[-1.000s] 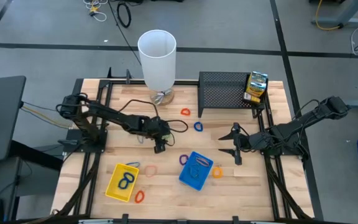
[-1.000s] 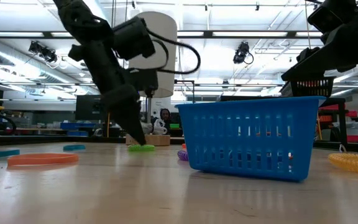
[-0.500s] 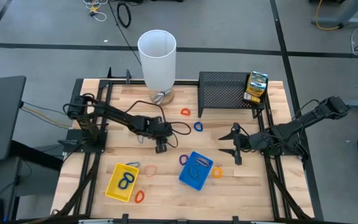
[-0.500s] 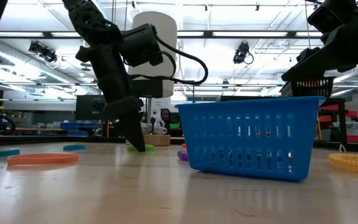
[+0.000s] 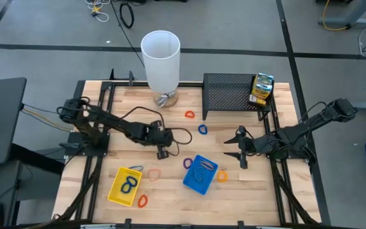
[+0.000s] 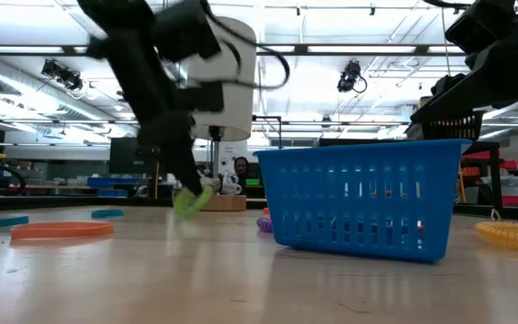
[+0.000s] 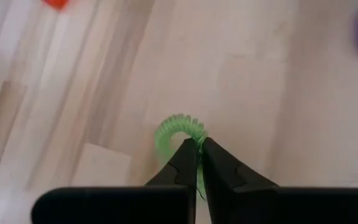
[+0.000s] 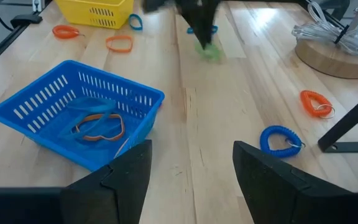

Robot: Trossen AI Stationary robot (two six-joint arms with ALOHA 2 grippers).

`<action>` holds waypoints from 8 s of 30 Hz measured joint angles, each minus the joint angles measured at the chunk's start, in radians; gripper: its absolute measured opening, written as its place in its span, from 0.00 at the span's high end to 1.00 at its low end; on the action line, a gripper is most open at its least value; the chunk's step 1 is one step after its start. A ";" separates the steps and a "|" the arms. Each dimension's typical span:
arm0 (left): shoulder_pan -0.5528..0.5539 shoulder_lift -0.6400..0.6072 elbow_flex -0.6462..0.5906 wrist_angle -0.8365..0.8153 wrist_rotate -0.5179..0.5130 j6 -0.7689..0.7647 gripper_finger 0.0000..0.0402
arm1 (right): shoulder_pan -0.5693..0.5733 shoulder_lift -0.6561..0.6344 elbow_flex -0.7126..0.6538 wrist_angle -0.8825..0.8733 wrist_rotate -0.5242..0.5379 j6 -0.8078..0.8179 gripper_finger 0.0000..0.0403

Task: Pick & Place Office Desk Supplies
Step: Put the green spring rubber band into the yellow bin, then put the blue spring keychain into the yellow bin

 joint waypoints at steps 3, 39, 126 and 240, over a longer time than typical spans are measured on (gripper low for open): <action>-0.059 -0.059 0.000 -0.030 -0.026 -0.040 0.97 | 0.000 0.000 0.000 0.001 0.000 0.000 0.42; -0.740 -0.150 0.107 -0.548 0.176 -0.824 0.97 | 0.000 0.000 0.000 0.010 0.006 0.028 0.42; -0.030 -0.271 -0.496 1.216 -0.063 0.499 0.41 | -0.610 0.996 0.681 -0.383 -0.488 -0.549 0.42; -0.462 -0.347 -0.496 1.064 -0.063 0.245 0.48 | -0.330 1.112 0.988 0.241 -0.961 -0.593 1.00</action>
